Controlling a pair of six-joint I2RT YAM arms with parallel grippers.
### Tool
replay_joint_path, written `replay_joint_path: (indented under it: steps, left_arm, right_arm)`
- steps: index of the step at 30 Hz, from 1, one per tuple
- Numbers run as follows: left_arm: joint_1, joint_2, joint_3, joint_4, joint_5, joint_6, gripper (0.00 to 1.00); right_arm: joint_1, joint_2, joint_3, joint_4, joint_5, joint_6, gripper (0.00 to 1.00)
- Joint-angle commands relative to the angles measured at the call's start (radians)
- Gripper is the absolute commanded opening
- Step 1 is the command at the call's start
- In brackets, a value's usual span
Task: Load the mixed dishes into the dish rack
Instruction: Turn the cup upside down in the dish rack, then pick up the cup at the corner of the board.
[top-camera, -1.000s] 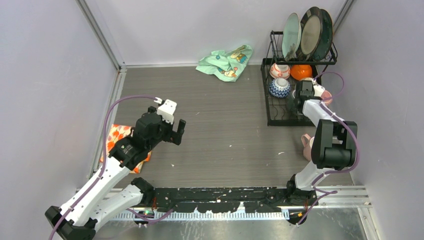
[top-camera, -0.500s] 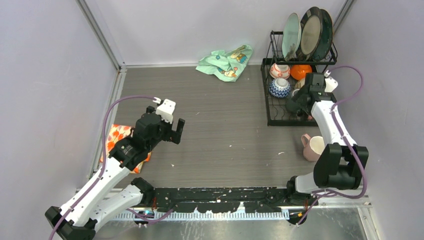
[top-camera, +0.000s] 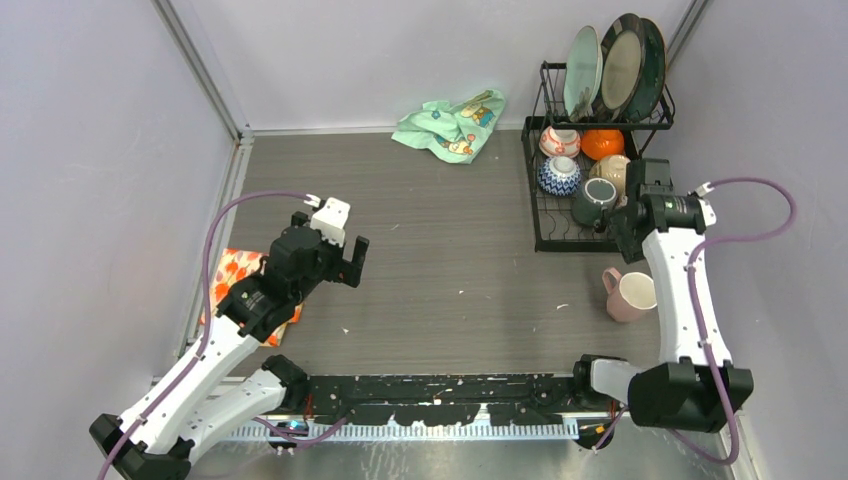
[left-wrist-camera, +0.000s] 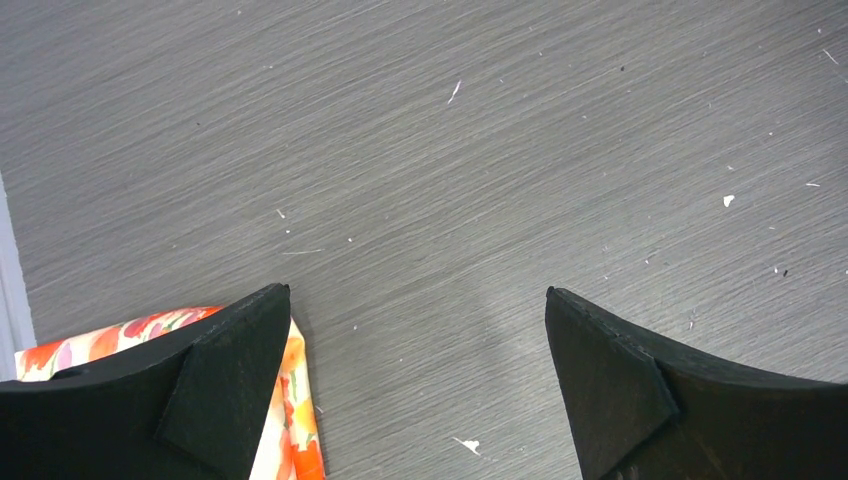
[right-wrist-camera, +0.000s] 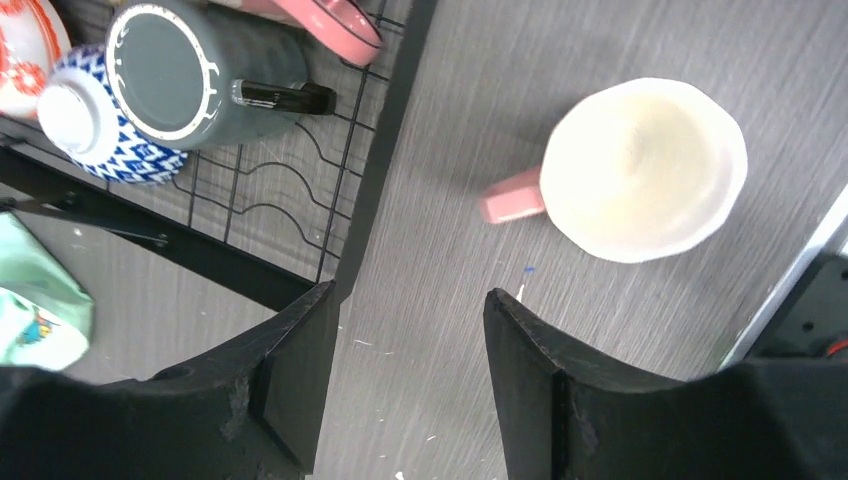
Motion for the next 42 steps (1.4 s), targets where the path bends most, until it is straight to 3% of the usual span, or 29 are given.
replay_joint_path:
  steps: [1, 13, 18, 21, 31, 42]
  left_arm:
    - [-0.001, -0.010, 0.006, 0.046, -0.012, -0.002, 1.00]
    - [-0.002, -0.009, 0.006, 0.045, 0.003, -0.002, 1.00]
    - [-0.002, -0.020, 0.000, 0.055, 0.019, -0.003, 1.00]
    - [-0.002, -0.012, 0.002, 0.051, 0.026, -0.005, 1.00]
    - [-0.006, -0.024, 0.001, 0.050, 0.022, -0.003, 1.00]
    - [-0.007, -0.027, 0.000, 0.051, 0.031, 0.000, 1.00]
  right_arm:
    - [-0.003, -0.073, -0.014, -0.126, 0.053, 0.184, 0.60]
    - [-0.006, -0.107, -0.104, -0.179, 0.056, 0.241, 0.60]
    - [-0.013, -0.076, -0.114, -0.175, 0.123, 0.246, 0.61]
    - [-0.034, -0.058, -0.144, -0.131, 0.165, 0.251, 0.62]
    - [-0.149, -0.029, -0.239, 0.051, 0.092, 0.207, 0.63]
    - [-0.159, -0.001, -0.332, 0.106, 0.118, 0.207, 0.60]
